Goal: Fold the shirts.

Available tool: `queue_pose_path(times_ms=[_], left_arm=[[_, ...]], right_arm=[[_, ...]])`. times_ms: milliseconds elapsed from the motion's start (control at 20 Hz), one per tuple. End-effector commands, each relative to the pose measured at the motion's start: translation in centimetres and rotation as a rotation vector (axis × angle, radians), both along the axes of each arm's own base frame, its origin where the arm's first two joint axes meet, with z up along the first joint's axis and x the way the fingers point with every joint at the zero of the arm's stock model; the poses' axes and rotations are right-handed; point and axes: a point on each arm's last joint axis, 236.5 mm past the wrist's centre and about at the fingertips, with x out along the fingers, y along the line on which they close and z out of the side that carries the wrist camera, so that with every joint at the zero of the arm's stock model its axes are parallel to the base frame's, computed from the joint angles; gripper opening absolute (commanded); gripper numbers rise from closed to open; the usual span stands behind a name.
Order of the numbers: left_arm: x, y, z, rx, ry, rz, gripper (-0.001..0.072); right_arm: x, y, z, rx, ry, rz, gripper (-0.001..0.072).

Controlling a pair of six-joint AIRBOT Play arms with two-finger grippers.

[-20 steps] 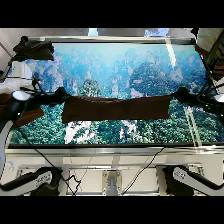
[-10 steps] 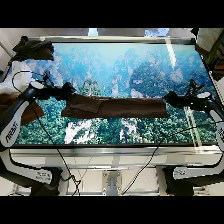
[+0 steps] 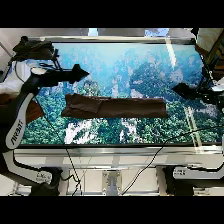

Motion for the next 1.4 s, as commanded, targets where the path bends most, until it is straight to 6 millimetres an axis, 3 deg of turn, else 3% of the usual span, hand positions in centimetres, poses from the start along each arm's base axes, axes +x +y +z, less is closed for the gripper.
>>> queue_pose_path(times_ms=[0,150,400,600,850,1100,1150,1200,1300,1350], left_arm=[[-1.4,-5.2,-2.6,0.186,-0.018,-0.024,0.0011],[-3.8,-6.8,-7.0,0.368,0.053,-0.061,0.001],[-6.7,-9.5,-13.1,0.411,0.215,-0.155,0.001],[-7.2,-10.1,-15.5,0.426,0.283,-0.199,0.001],[-7.1,-10.3,-18.1,0.43,0.355,-0.19,0.001],[-8.0,-10.1,-21.4,0.443,0.446,-0.186,0.001],[-8.2,-10.1,-21.8,0.441,0.46,-0.188,0.001],[-8.4,-10.1,-22.1,0.438,0.469,-0.19,0.001],[-8.4,-10.3,-22.0,0.428,0.474,-0.189,0.001],[-8.3,-10.4,-21.9,0.425,0.471,-0.19,0.001]], right_arm=[[-4.6,0.0,-3.5,0.041,0.187,0.048,0.047],[-6.3,1.3,-6.6,0.098,0.277,0.078,0.0479],[-6.5,3.6,-9.4,0.239,0.324,0.104,0.0496],[-5.9,3.9,-10.2,0.268,0.312,0.095,0.0496],[-3.5,5.9,-9.7,0.422,0.232,0.067,0.0496],[-3.4,8.1,-9.5,0.452,0.24,0.105,0.0492],[-3.1,8.5,-9.1,0.474,0.231,0.102,0.0443],[-2.8,8.8,-8.5,0.502,0.214,0.099,0.0335],[-1.9,9.1,-7.2,0.536,0.151,0.117,0.0027],[-1.5,9.3,-6.5,0.554,0.126,0.113,0.0025]])
